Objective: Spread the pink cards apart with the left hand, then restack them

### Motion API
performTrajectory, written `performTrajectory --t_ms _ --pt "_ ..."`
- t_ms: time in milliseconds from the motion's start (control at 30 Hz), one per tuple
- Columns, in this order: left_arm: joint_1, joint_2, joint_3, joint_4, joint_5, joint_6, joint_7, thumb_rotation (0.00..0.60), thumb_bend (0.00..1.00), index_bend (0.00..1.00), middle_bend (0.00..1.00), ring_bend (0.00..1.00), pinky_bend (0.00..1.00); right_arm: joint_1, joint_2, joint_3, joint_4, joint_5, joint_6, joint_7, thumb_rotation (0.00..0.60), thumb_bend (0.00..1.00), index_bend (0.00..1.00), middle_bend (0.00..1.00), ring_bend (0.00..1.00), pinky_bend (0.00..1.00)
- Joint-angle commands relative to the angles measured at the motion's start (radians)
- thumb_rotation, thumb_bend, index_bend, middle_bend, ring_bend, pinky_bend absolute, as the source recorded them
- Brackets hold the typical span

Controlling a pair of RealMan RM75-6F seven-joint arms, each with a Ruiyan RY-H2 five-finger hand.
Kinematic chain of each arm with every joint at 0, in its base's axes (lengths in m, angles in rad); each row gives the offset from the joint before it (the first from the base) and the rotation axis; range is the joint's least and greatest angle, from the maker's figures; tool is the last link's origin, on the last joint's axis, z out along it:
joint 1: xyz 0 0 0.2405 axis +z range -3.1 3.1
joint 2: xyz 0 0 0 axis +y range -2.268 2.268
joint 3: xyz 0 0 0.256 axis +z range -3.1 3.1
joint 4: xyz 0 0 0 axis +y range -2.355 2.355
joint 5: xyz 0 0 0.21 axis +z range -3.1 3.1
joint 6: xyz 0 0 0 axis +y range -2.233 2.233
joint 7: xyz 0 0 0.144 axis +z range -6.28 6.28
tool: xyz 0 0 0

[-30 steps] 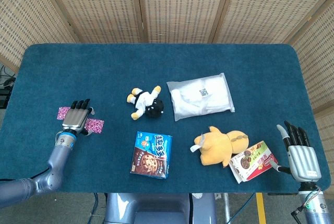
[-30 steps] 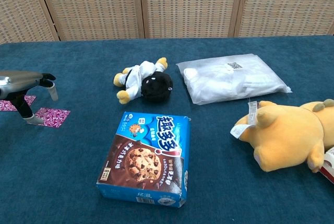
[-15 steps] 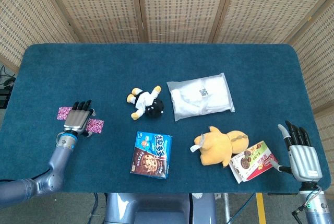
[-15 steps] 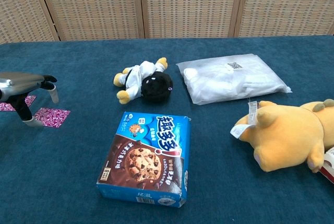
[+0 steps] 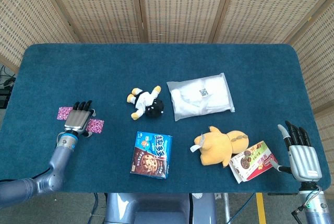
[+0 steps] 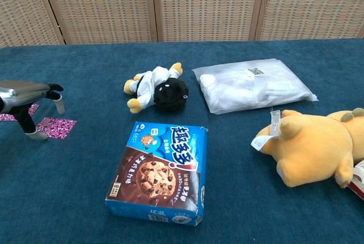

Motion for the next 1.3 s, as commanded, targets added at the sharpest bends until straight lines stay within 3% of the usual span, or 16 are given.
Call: performTrajectory --t_ms 33,433,900,1300 --pt "0.0 0.0 0.001 0.002 0.001 0.0 0.0 0.6 0.22 0.3 0.0 0.0 0.0 0.0 0.0 0.0 0.0 0.0 0.0 0.001 0.6 0.03 0.0 0.0 0.0 0.0" --pt "0.007 -0.006 0.007 0.009 0.006 -0.005 -0.007 0.6 0.24 0.3 0.0 0.0 0.0 0.0 -0.001 -0.001 -0.002 -0.002 0.0 -0.002 0.6 0.03 0.0 0.0 0.0 0.0" --pt "0.014 -0.01 0.008 0.011 0.018 0.0 -0.011 0.6 0.25 0.43 0.0 0.0 0.0 -0.001 0.0 -0.001 -0.002 -0.004 0.002 0.002 0.6 0.03 0.0 0.0 0.0 0.0" --pt "0.016 -0.01 0.009 0.013 0.019 -0.001 -0.007 0.6 0.25 0.43 0.0 0.0 0.0 -0.001 0.0 -0.001 -0.003 -0.004 0.003 0.001 0.6 0.03 0.0 0.0 0.0 0.0"
